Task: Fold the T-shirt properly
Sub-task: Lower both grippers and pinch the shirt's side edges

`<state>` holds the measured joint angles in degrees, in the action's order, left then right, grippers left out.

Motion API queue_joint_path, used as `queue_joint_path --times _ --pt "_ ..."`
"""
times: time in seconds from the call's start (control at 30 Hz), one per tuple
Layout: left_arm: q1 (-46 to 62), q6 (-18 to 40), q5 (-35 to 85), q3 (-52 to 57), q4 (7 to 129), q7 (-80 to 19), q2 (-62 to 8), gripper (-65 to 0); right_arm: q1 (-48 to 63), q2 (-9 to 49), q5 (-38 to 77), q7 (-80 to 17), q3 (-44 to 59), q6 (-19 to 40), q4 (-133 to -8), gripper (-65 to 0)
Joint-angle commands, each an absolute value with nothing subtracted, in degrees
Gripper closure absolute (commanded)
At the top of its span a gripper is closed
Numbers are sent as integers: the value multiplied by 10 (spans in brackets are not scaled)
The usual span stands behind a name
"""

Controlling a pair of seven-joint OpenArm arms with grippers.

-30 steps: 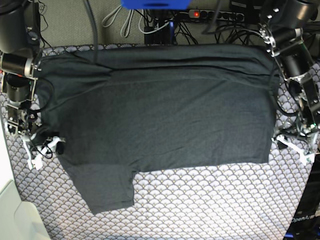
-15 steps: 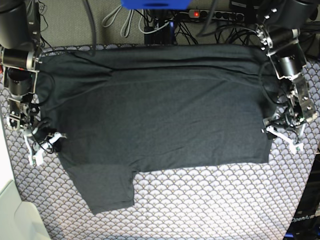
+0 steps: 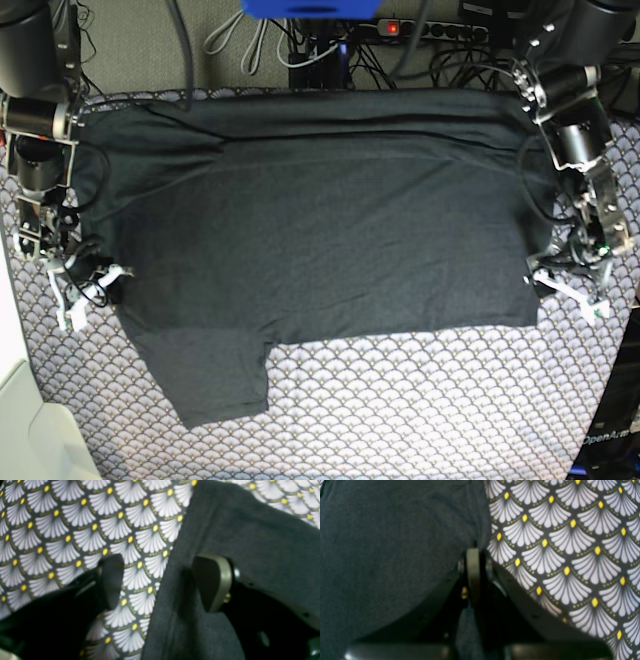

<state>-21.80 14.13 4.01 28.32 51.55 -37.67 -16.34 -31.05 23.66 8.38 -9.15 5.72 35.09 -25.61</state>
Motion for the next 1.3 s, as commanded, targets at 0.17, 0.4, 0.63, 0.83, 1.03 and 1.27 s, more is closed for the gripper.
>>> queue_joint_path --times 0.17,0.4,0.63,0.83,1.03,1.27 --pt "-263 145 45 211 418 -307 -167 -457 -315 239 70 -124 56 358 -256 0" --pt "-281 145 44 207 351 -256 -164 -455 -316 239 70 -124 56 358 -256 0" --pt "-281 149 44 207 349 -251 -163 -450 -317 239 70 -123 57 358 -256 0" --pt "-278 150 44 206 349 -255 -153 -171 -317 239 70 -123 57 358 -256 0" --pt "-277 149 44 206 355 -269 -153 -19 -317 239 72 -123 57 358 -257 0" --pt "-250 149 45 210 481 -334 -155 -3 -290 239 72 -145 58 358 -342 0"
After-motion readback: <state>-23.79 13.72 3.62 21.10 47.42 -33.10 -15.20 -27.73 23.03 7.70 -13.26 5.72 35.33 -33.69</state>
